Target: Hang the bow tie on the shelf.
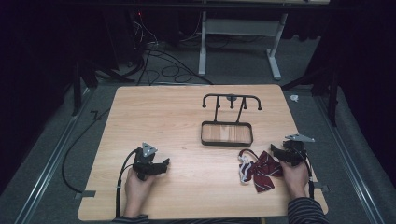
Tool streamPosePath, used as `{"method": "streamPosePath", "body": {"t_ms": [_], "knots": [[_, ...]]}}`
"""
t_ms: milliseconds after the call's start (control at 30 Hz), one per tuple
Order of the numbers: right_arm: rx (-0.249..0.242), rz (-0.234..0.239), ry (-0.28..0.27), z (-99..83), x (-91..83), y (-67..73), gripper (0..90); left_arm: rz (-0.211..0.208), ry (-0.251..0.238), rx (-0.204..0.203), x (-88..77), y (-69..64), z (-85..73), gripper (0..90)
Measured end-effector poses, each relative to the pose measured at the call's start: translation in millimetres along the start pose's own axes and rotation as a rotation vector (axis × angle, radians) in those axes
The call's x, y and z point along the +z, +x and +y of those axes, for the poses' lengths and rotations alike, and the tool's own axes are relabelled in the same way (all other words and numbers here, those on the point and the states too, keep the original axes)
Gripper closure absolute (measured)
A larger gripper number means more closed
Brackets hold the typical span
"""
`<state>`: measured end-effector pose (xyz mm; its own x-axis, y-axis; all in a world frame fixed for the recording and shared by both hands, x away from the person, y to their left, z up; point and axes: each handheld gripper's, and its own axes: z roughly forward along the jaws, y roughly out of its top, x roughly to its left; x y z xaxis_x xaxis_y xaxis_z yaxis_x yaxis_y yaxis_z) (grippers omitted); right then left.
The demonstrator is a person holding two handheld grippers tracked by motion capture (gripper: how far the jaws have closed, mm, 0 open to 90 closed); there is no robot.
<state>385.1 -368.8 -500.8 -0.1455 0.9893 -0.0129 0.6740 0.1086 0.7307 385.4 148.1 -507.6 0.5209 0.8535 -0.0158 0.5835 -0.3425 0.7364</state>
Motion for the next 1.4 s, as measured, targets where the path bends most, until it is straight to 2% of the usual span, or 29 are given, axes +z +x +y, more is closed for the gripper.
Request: {"method": "streamPosePath", "body": {"t_ms": [167,267,567,1000,1400], "knots": [[0.006,-0.007,-0.002,0.0,-0.4,-0.7,47.1,0.0,0.0,0.0,0.0,0.0,0.0,21.9],[-0.003,0.015,-0.008,-0.1,-1.4,-1.7,49.9,0.0,0.0,-0.001,0.0,0.0,0.0,21.9],[-0.012,0.041,-0.044,1.6,-11.7,1.2,52.3,0.001,-0.001,-0.001,0.1,-0.1,0.0,21.9],[-0.045,0.113,-0.068,2.0,-29.7,8.8,57.1,0.0,0.0,-0.001,0.0,0.0,0.0,21.9],[-0.078,0.181,-0.093,0.1,-48.5,22.1,61.3,0.001,-0.002,-0.001,0.1,-0.1,0.0,21.9]]}}
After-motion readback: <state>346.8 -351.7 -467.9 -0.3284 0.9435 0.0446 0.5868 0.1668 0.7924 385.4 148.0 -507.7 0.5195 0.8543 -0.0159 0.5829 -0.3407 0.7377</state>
